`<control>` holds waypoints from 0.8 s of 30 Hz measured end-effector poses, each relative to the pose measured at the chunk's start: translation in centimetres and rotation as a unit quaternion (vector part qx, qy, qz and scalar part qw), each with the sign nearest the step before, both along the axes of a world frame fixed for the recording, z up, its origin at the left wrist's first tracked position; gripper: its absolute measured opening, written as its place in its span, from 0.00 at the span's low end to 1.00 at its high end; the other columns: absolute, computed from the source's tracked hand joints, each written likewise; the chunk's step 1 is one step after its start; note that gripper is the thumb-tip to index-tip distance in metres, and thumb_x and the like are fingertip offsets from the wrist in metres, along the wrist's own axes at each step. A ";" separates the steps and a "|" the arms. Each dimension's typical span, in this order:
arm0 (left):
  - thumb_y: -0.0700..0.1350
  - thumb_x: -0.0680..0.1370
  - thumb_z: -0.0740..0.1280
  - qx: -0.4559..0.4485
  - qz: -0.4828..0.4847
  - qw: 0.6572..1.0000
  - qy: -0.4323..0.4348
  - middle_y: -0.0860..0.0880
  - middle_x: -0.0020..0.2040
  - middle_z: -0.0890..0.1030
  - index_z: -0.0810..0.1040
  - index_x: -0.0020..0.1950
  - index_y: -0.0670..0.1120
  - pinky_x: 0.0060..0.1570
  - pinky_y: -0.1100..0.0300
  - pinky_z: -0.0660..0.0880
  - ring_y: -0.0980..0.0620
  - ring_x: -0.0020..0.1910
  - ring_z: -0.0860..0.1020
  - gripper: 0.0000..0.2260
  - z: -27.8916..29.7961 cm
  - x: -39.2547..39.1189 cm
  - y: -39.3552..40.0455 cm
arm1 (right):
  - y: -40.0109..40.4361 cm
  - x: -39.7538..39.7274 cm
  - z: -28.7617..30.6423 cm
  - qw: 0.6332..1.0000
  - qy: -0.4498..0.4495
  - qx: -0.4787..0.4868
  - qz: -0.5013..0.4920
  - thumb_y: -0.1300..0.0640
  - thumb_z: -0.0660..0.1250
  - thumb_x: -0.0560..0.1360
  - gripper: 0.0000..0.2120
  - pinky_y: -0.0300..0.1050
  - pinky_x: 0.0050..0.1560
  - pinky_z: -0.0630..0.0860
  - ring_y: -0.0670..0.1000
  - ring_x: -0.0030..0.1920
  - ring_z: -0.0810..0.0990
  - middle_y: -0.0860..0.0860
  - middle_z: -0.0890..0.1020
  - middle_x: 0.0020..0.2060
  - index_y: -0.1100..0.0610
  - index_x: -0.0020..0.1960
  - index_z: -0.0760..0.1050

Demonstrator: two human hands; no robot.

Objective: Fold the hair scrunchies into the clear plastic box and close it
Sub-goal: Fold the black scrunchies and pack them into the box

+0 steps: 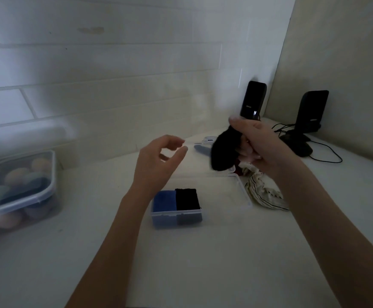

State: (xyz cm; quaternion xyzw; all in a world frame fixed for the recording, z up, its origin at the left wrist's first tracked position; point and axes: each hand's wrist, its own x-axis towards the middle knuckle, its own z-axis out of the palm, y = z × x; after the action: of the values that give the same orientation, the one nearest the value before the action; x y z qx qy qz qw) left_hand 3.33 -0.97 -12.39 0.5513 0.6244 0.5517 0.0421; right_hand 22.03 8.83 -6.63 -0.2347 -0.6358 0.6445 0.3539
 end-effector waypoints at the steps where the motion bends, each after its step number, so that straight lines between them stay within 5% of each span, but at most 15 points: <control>1: 0.49 0.75 0.68 0.010 -0.032 0.999 -0.028 0.56 0.49 0.82 0.80 0.52 0.51 0.48 0.68 0.74 0.59 0.51 0.79 0.07 0.2 0.2 -0.1 | -0.4 -0.2 -0.3 1.000 0.012 -0.004 -0.002 0.46 0.67 0.66 0.19 0.36 0.23 0.47 0.43 0.14 0.57 0.47 0.65 0.13 0.53 0.20 0.71; 4: 0.55 0.71 0.67 0.000 -0.159 0.981 -0.107 0.57 0.55 0.82 0.79 0.54 0.55 0.60 0.58 0.74 0.57 0.58 0.78 0.13 0.8 0.9 -0.3 | -1.3 -1.1 -1.2 0.999 0.029 -0.013 -0.007 0.46 0.68 0.66 0.15 0.37 0.23 0.48 0.44 0.15 0.58 0.48 0.66 0.15 0.56 0.28 0.75; 8: 0.58 0.67 0.64 -0.063 -0.241 0.961 -0.121 0.64 0.46 0.83 0.76 0.53 0.57 0.51 0.67 0.75 0.63 0.51 0.80 0.16 1.1 1.6 -0.4 | -2.2 -2.4 -2.6 0.998 0.047 -0.028 0.003 0.46 0.68 0.66 0.13 0.33 0.19 0.57 0.44 0.20 0.67 0.48 0.73 0.22 0.56 0.32 0.77; 10: 0.59 0.66 0.65 -0.086 -0.249 0.955 -0.139 0.61 0.47 0.83 0.76 0.53 0.59 0.54 0.62 0.76 0.59 0.53 0.81 0.17 1.0 1.6 -0.4 | -2.5 -2.6 -3.0 0.998 0.056 -0.030 0.019 0.48 0.68 0.68 0.09 0.32 0.21 0.63 0.44 0.25 0.72 0.48 0.78 0.27 0.54 0.36 0.80; 15: 0.42 0.73 0.71 -0.118 -0.218 0.954 -0.169 0.57 0.50 0.83 0.76 0.52 0.58 0.50 0.63 0.77 0.58 0.49 0.82 0.13 0.8 1.9 -0.3 | -2.4 -2.2 -3.6 0.999 0.034 0.009 0.007 0.61 0.67 0.74 0.11 0.35 0.23 0.62 0.43 0.26 0.67 0.47 0.73 0.29 0.58 0.56 0.79; 19: 0.40 0.73 0.70 -0.131 -0.188 0.954 -0.193 0.47 0.50 0.85 0.79 0.53 0.51 0.55 0.50 0.79 0.48 0.48 0.84 0.11 0.7 1.8 -0.2 | -2.3 -1.9 -4.0 0.998 -0.028 0.057 -0.030 0.60 0.70 0.72 0.11 0.35 0.24 0.62 0.43 0.28 0.65 0.46 0.69 0.29 0.56 0.55 0.80; 24: 0.40 0.71 0.72 -0.136 -0.167 0.962 -0.170 0.46 0.47 0.85 0.81 0.53 0.48 0.51 0.53 0.80 0.49 0.46 0.85 0.11 0.6 1.7 -0.1 | -2.8 -1.9 -4.3 0.989 -0.101 0.110 -0.024 0.58 0.72 0.71 0.06 0.35 0.26 0.65 0.40 0.27 0.70 0.46 0.74 0.33 0.56 0.47 0.79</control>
State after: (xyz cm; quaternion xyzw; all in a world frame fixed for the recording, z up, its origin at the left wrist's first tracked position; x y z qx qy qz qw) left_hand 5.00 -1.12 -11.80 0.5351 0.5763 0.5324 0.3132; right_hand 20.11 6.00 -10.90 -0.2733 -0.7294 0.5353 0.3266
